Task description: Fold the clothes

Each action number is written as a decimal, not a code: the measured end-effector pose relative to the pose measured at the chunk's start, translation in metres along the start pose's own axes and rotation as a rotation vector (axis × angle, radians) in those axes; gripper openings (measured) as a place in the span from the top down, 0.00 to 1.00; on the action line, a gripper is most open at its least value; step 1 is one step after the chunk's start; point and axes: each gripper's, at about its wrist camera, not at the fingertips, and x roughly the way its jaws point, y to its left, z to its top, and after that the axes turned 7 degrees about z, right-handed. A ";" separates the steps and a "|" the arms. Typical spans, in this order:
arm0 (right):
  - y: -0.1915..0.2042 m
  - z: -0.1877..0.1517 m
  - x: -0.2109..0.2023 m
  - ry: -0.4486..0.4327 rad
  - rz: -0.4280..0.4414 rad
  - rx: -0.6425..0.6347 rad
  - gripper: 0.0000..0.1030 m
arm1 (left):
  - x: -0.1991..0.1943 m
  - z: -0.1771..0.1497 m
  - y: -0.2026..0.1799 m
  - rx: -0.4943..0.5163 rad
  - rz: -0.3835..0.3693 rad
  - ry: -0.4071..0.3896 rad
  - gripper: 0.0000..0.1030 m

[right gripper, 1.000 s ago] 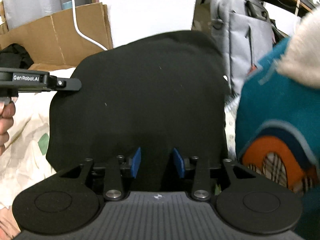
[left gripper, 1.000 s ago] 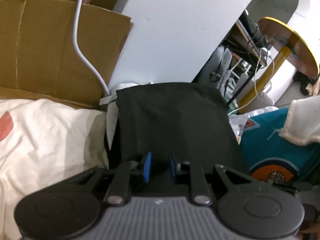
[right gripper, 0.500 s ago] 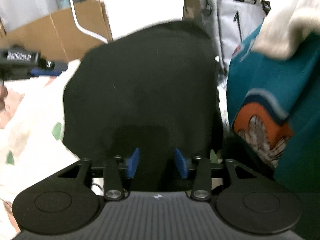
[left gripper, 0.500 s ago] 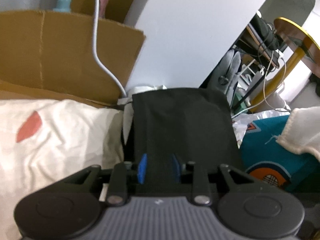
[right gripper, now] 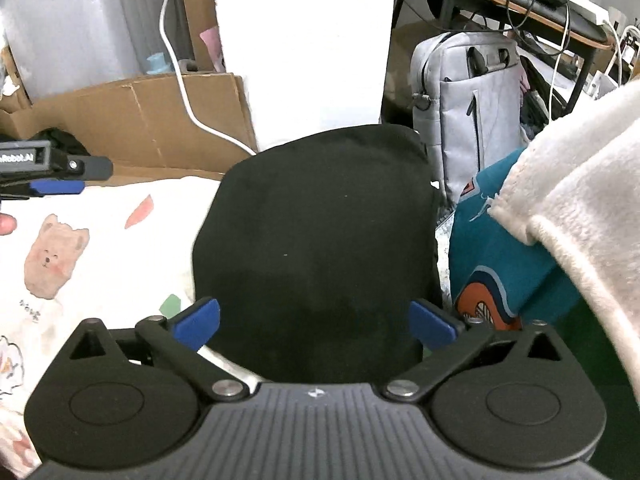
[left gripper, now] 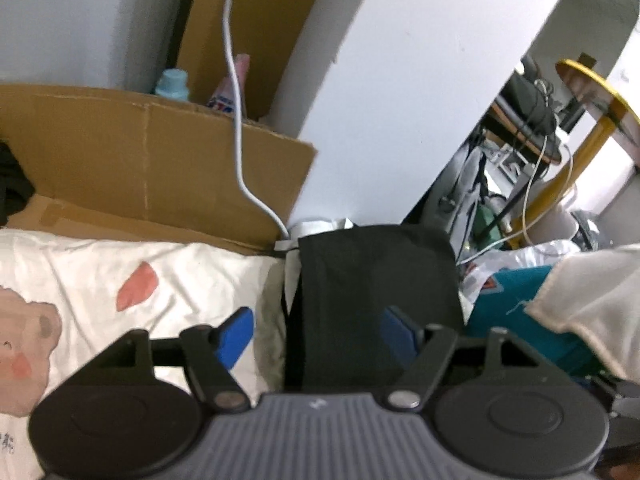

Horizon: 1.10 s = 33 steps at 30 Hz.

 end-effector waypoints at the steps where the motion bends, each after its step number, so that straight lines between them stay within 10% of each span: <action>1: 0.004 0.002 -0.004 0.002 -0.021 -0.005 0.00 | -0.008 0.002 0.002 -0.006 0.006 -0.004 0.21; 12: 0.033 0.016 -0.070 -0.083 -0.082 0.029 0.00 | -0.085 0.001 0.021 0.084 0.007 -0.061 0.01; 33: 0.105 -0.001 -0.169 -0.129 0.002 0.029 0.00 | -0.226 -0.052 0.047 0.115 0.011 -0.141 0.00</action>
